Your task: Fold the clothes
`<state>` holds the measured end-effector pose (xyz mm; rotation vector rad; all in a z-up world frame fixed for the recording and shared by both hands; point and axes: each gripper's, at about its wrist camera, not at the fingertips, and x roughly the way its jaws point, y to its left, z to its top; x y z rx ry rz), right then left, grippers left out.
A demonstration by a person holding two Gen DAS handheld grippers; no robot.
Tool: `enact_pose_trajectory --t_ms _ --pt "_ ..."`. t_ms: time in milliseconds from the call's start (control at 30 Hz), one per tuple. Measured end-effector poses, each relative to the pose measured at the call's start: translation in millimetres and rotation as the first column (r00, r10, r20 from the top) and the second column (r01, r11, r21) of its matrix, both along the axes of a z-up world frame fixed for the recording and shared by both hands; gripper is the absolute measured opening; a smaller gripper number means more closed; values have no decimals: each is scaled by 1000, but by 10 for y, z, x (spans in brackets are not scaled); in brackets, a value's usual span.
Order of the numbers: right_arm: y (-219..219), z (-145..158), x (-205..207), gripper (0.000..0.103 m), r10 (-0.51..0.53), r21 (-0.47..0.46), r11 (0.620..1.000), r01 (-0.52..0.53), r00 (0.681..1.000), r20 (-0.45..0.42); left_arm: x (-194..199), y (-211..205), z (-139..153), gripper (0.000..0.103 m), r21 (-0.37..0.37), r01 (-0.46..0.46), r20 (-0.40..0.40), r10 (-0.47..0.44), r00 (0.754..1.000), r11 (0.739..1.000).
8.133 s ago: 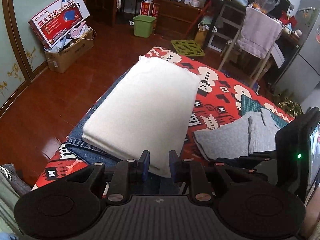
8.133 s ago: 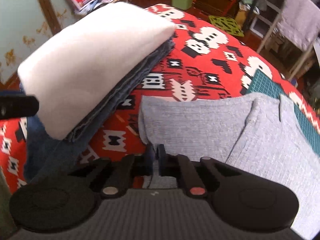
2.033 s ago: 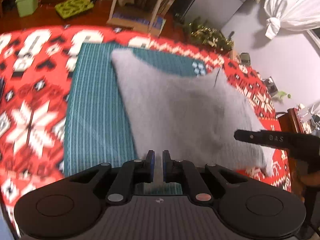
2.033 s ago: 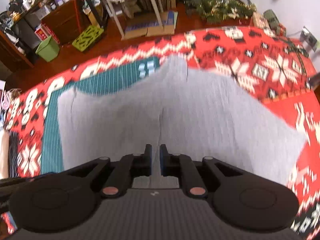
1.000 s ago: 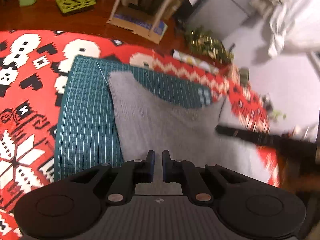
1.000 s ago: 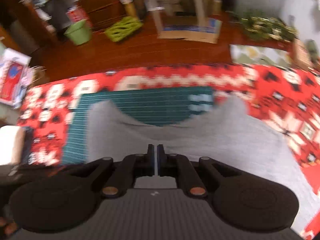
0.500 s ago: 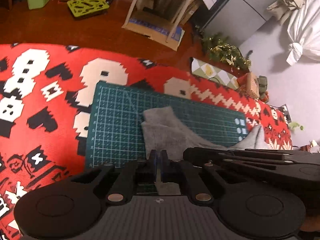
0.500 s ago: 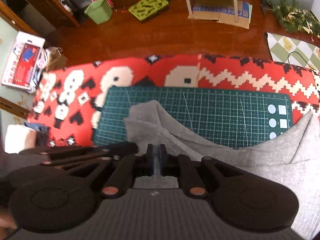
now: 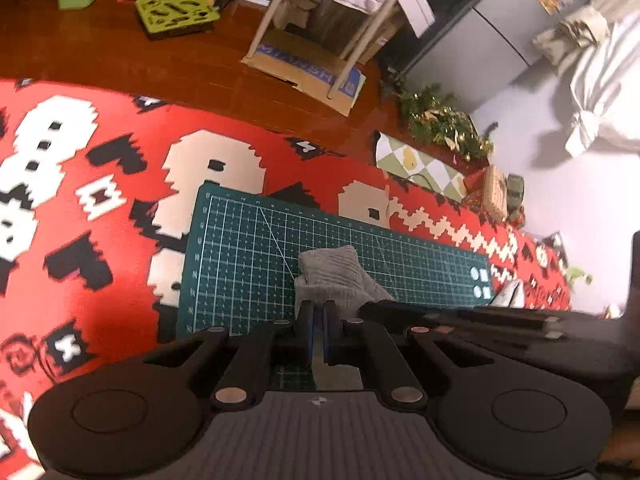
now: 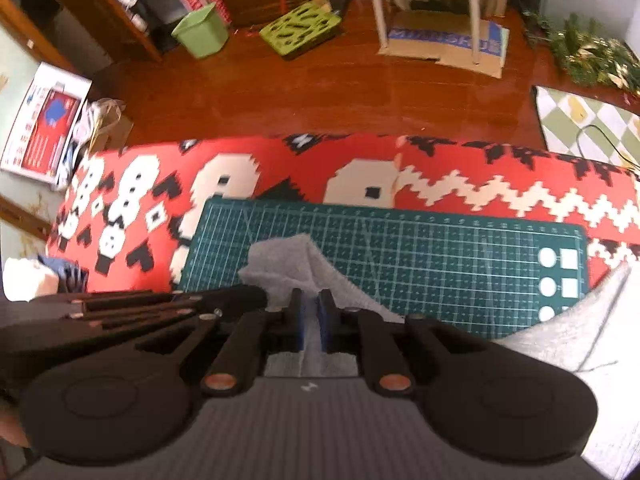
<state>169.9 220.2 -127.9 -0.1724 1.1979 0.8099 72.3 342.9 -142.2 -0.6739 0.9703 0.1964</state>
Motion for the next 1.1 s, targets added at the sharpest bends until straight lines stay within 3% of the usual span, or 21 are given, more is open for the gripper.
enact_pose_trajectory --t_ms 133,233,400,433,633,900,1100 --pt "-131 113 -105 10 14 6 1000 -14 1000 8 -142 -24 135 4 -23 1 41 0 999 1000" --pt "-184 147 -241 8 61 19 998 -61 998 -2 -255 -125 156 4 -85 26 65 -21 998 996" --pt "-200 -42 -335 5 93 -3 996 -93 996 -16 -291 -246 -42 1 -95 38 18 -36 999 995" --pt "-202 -75 -345 1 102 -3 995 -102 995 -2 -292 -248 -85 2 -100 37 20 -35 999 994" --pt "-275 34 -415 4 129 -13 992 -129 991 28 -306 -341 3 2 -52 64 14 -64 998 997" --pt "-464 -35 -671 4 134 -40 990 -133 991 11 -512 -518 -27 2 -60 55 -12 -56 998 997" --pt "-602 100 -806 5 123 -33 992 -122 992 11 -638 -600 67 2 -60 40 2 -40 999 997"
